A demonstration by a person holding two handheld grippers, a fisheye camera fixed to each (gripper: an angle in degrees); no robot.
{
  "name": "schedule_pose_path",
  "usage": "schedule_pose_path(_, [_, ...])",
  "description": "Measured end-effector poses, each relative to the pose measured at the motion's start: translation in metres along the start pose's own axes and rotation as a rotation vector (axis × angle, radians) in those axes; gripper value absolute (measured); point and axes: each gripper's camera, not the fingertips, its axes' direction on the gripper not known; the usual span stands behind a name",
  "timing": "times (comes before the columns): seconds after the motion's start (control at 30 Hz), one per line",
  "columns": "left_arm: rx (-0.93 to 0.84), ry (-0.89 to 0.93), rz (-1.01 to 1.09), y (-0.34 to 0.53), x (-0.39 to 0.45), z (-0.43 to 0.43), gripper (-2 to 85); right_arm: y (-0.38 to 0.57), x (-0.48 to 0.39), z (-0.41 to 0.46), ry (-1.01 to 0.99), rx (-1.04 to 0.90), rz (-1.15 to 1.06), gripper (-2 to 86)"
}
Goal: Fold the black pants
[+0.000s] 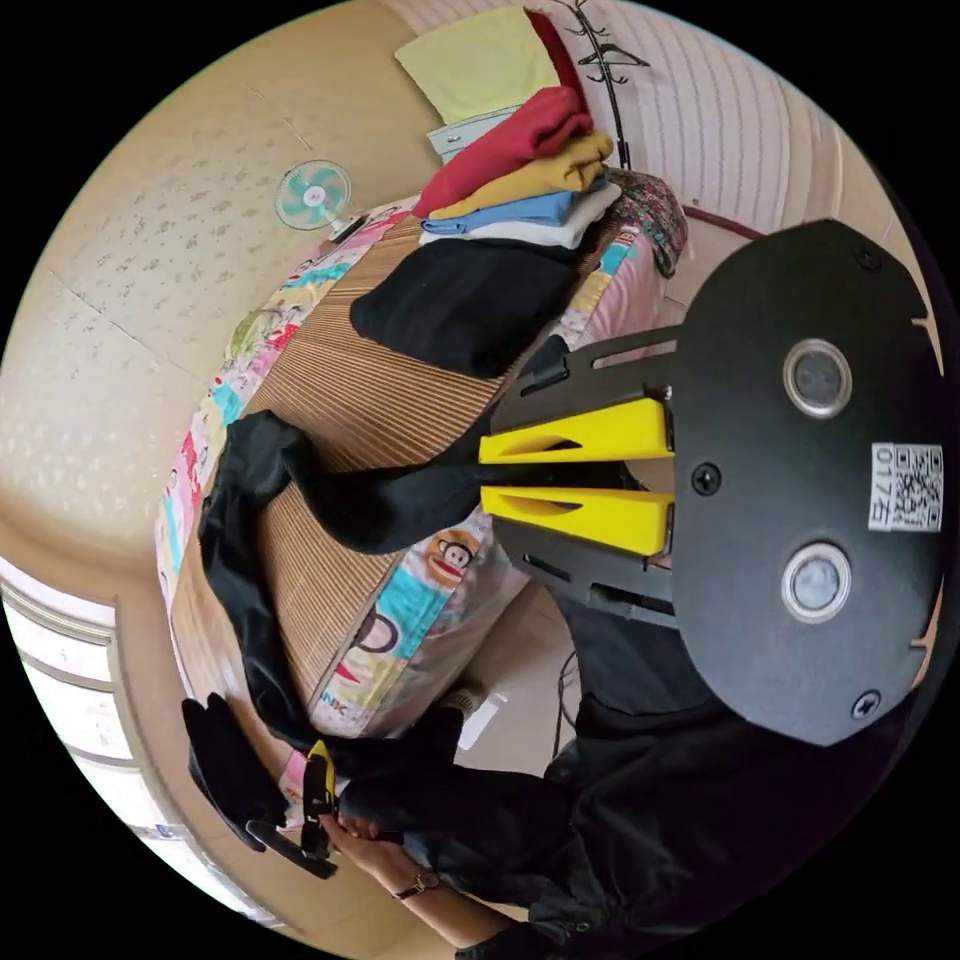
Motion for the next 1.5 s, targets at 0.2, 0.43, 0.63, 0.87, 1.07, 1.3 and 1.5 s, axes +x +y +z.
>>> schedule_pose_path(0.2, [-0.047,0.608,0.458,-0.009,0.029,-0.064,3.0,0.032,0.01,0.025,-0.224,0.013,0.192,3.1])
schedule_pose_path(0.43, [-0.412,0.835,0.385,0.005,-0.019,-0.029,4.2,0.044,0.034,0.009,-0.233,0.007,0.136,4.0])
schedule_pose_path(0.63, [-0.368,0.573,0.215,0.041,-0.054,-0.014,6.6,0.068,0.089,-0.027,-0.332,0.105,0.2,6.8])
schedule_pose_path(0.87, [-0.244,0.701,0.239,0.033,-0.063,-0.034,6.7,0.126,0.196,-0.062,-0.343,0.335,0.52,10.6])
schedule_pose_path(1.07, [-0.244,0.798,0.282,0.035,-0.057,-0.038,6.7,0.183,0.278,-0.038,-0.704,0.548,0.714,12.0])
schedule_pose_path(1.3, [-0.299,0.793,0.285,0.038,-0.064,-0.032,6.6,0.153,0.298,-0.006,-0.556,0.086,0.664,7.4])
schedule_pose_path(1.5, [-0.243,0.837,0.258,0.035,-0.082,-0.045,6.5,0.163,0.324,-0.168,-0.89,0.661,0.24,2.4])
